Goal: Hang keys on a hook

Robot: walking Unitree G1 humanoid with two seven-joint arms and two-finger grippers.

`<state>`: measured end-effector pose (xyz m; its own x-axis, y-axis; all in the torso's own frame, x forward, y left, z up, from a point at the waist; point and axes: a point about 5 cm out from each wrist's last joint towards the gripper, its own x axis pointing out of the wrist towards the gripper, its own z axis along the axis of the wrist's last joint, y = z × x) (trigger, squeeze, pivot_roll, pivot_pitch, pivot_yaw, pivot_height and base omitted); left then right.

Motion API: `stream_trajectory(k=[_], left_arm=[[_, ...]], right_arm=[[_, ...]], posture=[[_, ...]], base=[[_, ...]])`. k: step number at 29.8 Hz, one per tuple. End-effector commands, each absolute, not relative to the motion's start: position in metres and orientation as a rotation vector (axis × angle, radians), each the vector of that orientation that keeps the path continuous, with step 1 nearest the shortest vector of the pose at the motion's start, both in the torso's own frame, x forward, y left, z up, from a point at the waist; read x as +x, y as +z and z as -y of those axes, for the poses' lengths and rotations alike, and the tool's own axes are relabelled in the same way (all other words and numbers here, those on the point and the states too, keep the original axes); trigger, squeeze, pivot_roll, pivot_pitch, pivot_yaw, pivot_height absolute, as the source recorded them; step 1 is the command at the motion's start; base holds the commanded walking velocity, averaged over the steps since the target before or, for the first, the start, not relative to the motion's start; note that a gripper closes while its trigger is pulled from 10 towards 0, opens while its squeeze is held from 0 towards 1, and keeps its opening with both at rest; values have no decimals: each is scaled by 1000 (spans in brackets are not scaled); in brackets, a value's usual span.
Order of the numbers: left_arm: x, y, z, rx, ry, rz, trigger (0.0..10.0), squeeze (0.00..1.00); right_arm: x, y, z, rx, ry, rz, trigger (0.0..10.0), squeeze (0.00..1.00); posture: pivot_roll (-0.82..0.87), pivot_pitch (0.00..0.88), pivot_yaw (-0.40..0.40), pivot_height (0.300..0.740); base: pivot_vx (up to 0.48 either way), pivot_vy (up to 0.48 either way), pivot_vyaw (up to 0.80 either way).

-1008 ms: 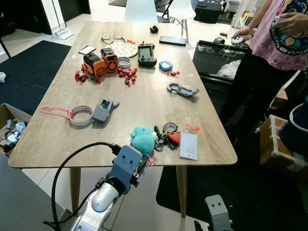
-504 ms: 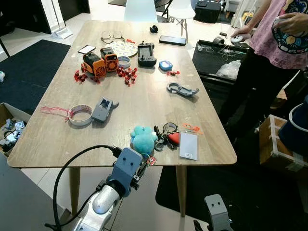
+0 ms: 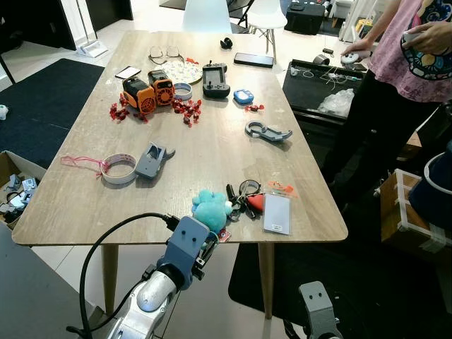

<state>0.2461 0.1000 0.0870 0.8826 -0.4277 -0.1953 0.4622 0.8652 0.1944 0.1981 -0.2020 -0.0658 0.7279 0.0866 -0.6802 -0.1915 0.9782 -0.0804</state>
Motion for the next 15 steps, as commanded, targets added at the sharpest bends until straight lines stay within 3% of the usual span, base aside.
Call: stream_trajectory(k=[1, 3, 4, 5, 6, 7, 8, 15], left_arm=[[241, 69, -102, 222, -460, -257, 10000, 0], [242, 71, -101, 205, -469, -249, 9529, 0], [243, 73, -101, 199, -472, -241, 7176, 0], [243, 73, -101, 199, -472, -241, 7176, 0], [244, 75, -100, 197, -477, -229, 3490, 0], [244, 75, -100, 197, -477, -229, 3490, 0], [245, 76, -100, 192, -482, -222, 0, 0], [247, 79, -100, 189, -491, -210, 0, 0]], right_arm=[[189, -71, 203, -143, 151, -773, 10000, 0], [188, -71, 203, -142, 148, -775, 10000, 0], [188, -71, 203, -141, 146, -774, 10000, 0], [188, -71, 203, -141, 146, -774, 10000, 0], [189, -71, 203, -140, 145, -773, 10000, 0], [189, -71, 203, -140, 145, -773, 10000, 0], [190, -71, 203, -140, 144, -772, 10000, 0], [192, -70, 202, -137, 139, -766, 10000, 0]], posture=[[40, 125, -56, 740], [39, 123, -55, 740], [39, 123, -55, 740], [39, 123, -55, 740], [38, 122, -54, 740], [38, 122, -54, 740], [38, 122, -54, 740], [40, 108, -47, 740]], base=[[0, 0, 0], [0, 0, 0], [0, 0, 0], [0, 0, 0], [0, 0, 0], [0, 0, 0], [0, 0, 0], [0, 0, 0]])
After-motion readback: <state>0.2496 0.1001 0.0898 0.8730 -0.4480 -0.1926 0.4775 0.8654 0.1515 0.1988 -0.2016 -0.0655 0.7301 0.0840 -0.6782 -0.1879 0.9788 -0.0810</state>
